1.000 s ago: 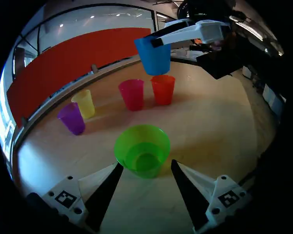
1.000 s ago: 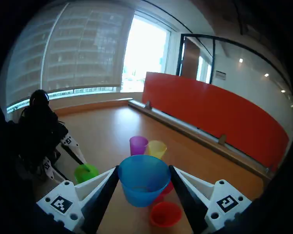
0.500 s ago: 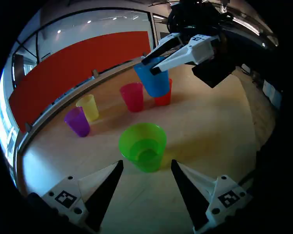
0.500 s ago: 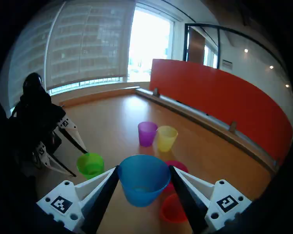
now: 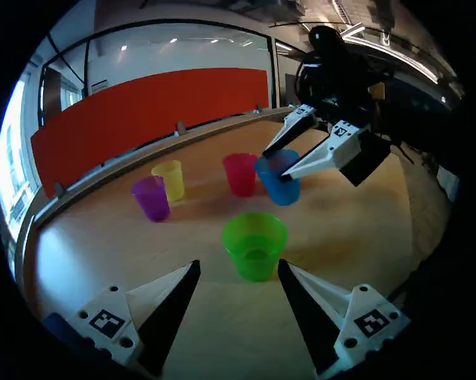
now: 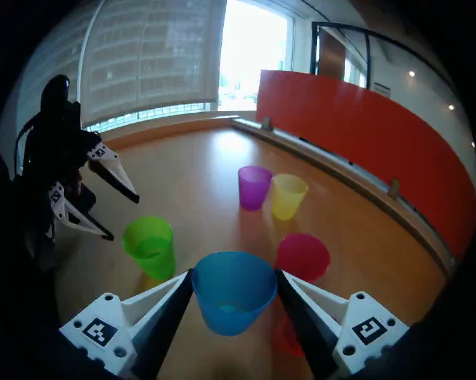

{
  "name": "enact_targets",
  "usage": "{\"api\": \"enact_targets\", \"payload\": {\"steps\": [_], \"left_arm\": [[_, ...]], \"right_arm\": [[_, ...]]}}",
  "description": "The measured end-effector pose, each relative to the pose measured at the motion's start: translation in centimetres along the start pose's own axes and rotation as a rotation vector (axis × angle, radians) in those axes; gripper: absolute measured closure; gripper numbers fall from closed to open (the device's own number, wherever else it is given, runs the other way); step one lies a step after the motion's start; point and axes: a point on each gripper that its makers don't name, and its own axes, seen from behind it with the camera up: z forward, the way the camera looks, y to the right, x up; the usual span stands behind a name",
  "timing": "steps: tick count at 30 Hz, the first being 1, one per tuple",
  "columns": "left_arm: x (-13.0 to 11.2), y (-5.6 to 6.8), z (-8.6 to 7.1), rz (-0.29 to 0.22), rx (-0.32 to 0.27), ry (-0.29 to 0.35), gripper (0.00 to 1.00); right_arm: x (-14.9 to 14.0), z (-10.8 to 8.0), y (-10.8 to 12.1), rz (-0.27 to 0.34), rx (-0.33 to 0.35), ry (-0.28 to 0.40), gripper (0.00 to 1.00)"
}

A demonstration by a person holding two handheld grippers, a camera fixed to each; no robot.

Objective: Pour water

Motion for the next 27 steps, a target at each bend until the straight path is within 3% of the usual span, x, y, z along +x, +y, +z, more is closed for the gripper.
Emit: {"api": "enact_targets", "payload": {"steps": [11,27], "left_arm": [[1.1,-1.9,-0.8,-0.042,0.042,0.044,0.09],[1.7,-2.4,-1.3,-0.044,0.059,0.062,0.09]], "right_arm": [[-1.9,1.1,-0.5,0.011,0.024,-0.043,0.06],[-2.7,1.1,-1.1,-0.004,0.040,-0.053,0.06]]}}
